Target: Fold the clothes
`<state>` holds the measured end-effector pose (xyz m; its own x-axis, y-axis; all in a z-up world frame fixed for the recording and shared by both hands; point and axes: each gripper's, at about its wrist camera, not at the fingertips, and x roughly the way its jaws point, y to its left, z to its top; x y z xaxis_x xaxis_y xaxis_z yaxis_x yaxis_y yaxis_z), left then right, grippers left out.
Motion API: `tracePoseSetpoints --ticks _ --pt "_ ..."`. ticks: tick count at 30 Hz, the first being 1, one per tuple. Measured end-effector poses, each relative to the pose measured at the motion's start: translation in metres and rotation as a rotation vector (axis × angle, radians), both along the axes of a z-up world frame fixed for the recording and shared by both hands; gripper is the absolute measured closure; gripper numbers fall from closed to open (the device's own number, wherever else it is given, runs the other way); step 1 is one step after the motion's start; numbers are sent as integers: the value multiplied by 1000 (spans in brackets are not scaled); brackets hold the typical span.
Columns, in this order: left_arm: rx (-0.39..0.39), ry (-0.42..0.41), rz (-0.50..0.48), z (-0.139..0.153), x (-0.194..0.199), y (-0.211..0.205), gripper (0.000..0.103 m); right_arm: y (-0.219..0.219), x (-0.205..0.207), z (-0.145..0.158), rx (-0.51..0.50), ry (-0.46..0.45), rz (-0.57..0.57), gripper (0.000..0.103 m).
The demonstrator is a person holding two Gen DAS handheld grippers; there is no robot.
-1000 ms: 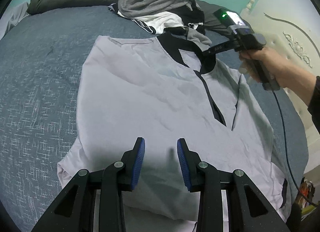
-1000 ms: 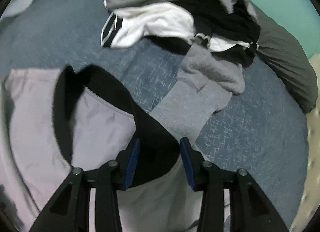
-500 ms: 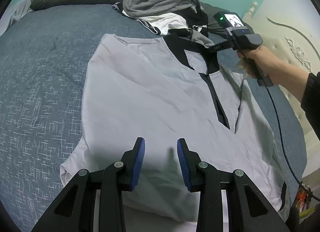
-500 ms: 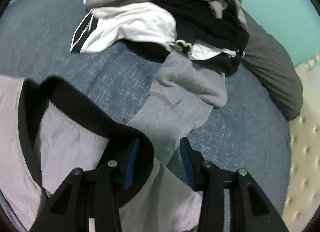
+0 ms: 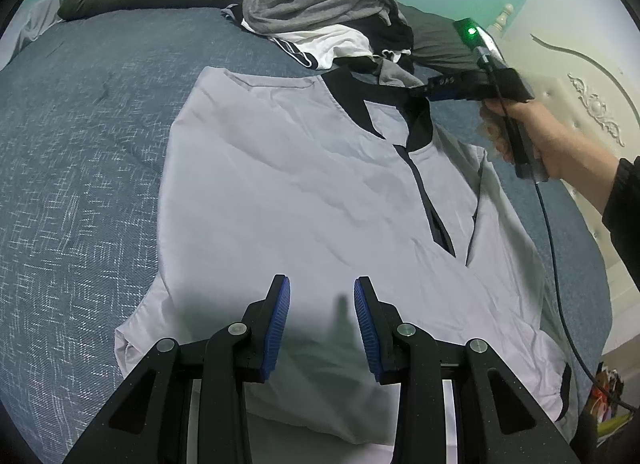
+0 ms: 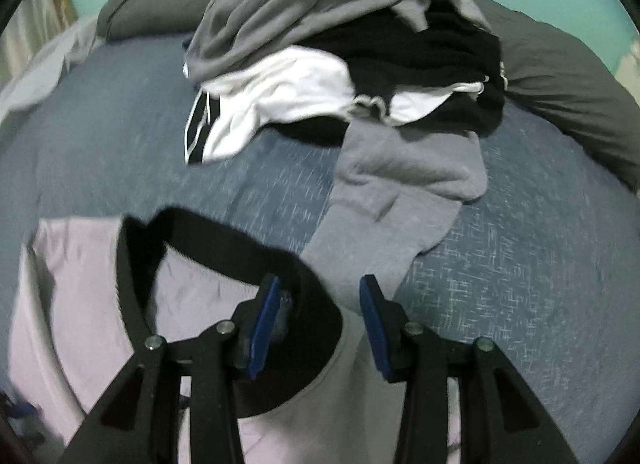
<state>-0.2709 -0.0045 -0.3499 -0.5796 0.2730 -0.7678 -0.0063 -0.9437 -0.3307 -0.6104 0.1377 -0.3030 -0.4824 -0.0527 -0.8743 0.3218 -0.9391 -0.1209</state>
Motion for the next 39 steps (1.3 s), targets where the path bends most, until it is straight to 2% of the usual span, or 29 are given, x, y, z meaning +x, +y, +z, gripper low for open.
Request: tracePoseSetpoints --ticks 2,4,6,10,11,13,15,21,29,34,39 --pt "-1 -3 1 -1 -1 0 66 3 -2 0 53 40 -48 61" --pt "-1 -4 3 -2 -1 -1 66 -4 1 11 11 101 -33 61" --pt "1 -3 6 -2 -1 -3 66 -19 5 21 -45 132 30 61" --pt "3 -6 7 -3 -1 -4 66 -52 10 24 -149 87 140 63" --pt "5 -4 7 -2 -1 -4 66 -56 9 22 -184 65 157 73" --pt "7 -1 7 -1 -1 -5 66 -65 9 13 -227 16 177 86" --pt "11 0 8 0 -1 -5 66 -71 7 4 -245 -26 177 92" --pt "20 -6 9 -2 -2 -6 66 -84 -9 -21 -306 -131 149 94" --pt "29 -16 12 -7 -6 -10 66 -91 -33 -22 -393 -94 49 94" --pt "28 -16 12 -8 -6 -12 66 -74 -41 -10 -429 -41 -31 94" --pt "26 -11 14 -5 -6 -13 66 -52 -27 9 -447 -16 -39 94"
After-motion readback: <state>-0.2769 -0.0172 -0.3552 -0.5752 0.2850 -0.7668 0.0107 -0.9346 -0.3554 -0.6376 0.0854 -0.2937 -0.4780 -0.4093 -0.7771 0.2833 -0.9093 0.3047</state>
